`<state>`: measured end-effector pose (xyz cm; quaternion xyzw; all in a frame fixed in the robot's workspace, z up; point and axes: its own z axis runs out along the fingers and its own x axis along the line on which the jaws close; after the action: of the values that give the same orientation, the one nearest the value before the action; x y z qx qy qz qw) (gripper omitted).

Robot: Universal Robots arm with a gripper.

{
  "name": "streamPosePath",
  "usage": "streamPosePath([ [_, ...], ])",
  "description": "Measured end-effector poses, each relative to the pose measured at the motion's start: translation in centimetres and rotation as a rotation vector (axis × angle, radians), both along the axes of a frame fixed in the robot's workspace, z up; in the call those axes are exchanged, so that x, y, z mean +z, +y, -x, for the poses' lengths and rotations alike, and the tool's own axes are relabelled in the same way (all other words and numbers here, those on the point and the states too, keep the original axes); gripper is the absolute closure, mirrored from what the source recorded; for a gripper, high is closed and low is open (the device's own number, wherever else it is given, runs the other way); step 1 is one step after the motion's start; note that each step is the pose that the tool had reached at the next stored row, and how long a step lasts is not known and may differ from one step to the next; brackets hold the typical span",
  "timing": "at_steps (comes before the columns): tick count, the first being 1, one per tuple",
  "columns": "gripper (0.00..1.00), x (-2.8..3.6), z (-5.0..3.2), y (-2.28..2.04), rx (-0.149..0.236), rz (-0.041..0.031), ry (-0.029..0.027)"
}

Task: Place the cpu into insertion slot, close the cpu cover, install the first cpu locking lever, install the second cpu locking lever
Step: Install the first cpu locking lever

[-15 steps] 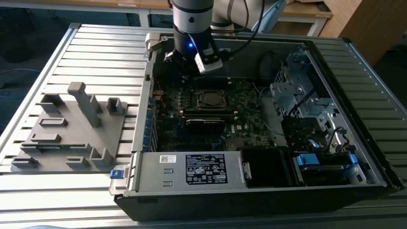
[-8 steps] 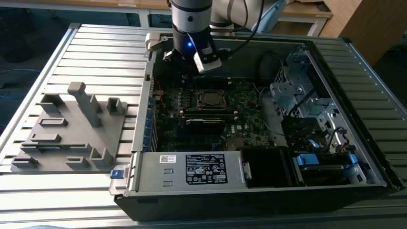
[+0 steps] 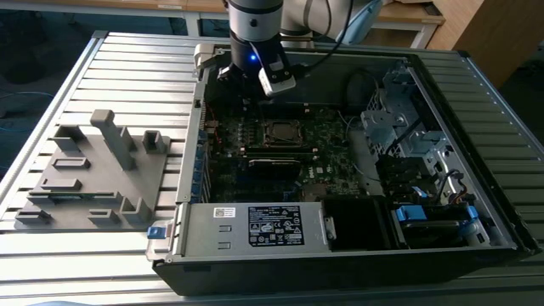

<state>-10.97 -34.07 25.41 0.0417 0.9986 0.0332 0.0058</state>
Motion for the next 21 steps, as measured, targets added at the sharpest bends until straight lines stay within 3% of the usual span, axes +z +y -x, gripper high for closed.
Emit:
streamPosePath([
  [21,0.90,-0.01,0.22,0.82,0.000,-0.0071,-0.0014],
])
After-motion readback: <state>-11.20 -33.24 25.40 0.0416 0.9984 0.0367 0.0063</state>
